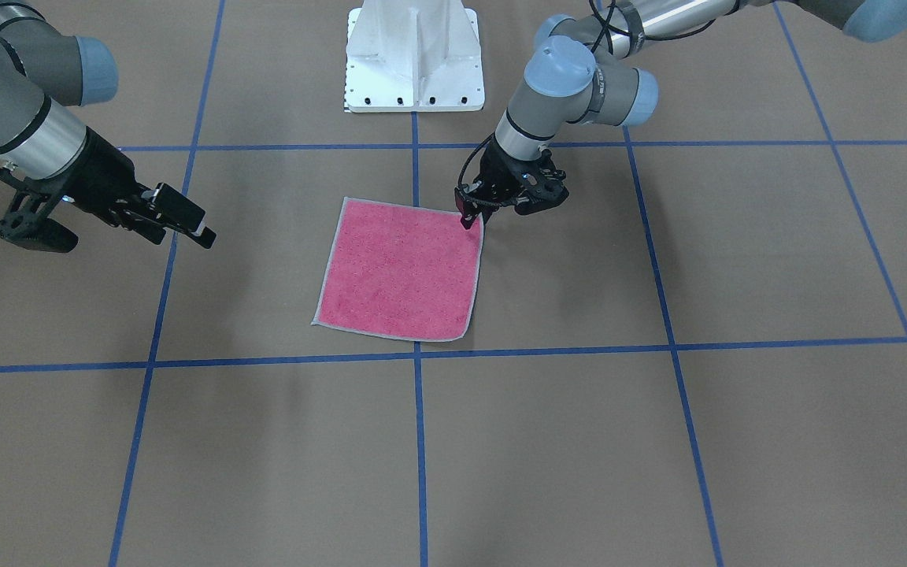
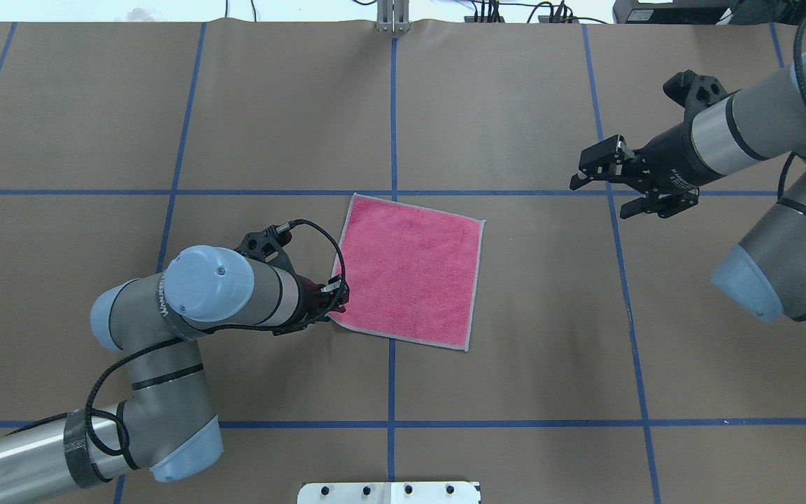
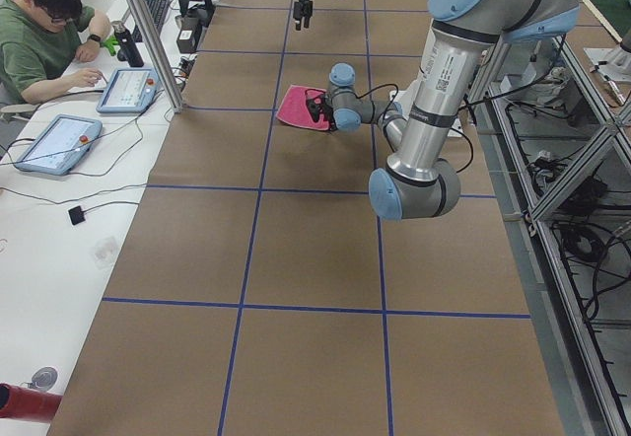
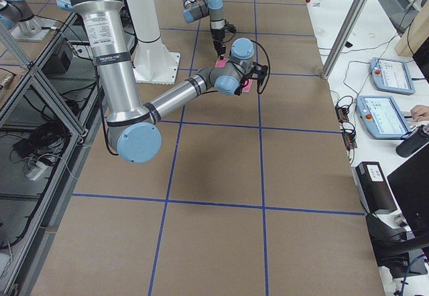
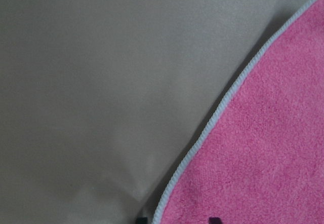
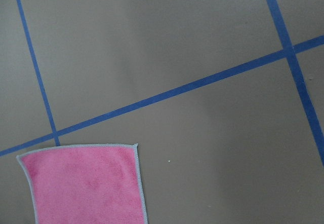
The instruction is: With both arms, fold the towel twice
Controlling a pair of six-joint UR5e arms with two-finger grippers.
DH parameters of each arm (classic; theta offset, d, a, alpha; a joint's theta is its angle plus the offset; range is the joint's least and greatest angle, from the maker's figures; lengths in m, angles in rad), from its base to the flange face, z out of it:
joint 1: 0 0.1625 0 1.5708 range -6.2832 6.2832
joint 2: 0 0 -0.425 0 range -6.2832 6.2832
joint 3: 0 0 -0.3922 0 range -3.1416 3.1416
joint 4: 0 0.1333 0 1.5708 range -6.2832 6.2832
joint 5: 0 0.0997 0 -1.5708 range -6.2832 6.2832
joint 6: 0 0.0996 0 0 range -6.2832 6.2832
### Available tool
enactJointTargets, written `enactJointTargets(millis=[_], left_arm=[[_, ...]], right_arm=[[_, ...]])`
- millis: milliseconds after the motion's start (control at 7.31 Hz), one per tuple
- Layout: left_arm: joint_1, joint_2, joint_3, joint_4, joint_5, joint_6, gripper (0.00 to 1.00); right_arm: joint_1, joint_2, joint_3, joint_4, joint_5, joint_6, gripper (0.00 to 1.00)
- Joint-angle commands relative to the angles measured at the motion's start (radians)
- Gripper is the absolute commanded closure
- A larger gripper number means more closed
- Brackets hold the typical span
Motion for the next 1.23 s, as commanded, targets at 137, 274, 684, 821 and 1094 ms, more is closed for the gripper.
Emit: enactJointTargets(millis=[137,274,684,821,1094], left_arm=[[0.002,-0.001,-0.002,-0.002,-0.002,-0.010,1.00],[0.002,-0.001,-0.005,-0.005,-0.002,-0.010,1.00],[0.002,-0.001,-0.008,-0.005,-0.005,-0.009,1.00],[0.002,-0.003,-0.010,-0.005,-0.006,-0.009,1.00],[0.002,-0.003,-0.008,-0.006,-0.006,-0.009,1.00]], right_arm=[[-0.030,0.002,0.002,0.002,-0.002,0.000,0.01],[-0.073,-0.001,0.004,0.023,-0.017,0.000,0.01],[-0.225,0.006,0.008,0.043,-0.128,0.014,0.01],[-0.260,0.024,0.007,0.043,-0.156,0.084,0.01],[-0.367,0.092,-0.001,0.043,-0.294,0.277,0.01]])
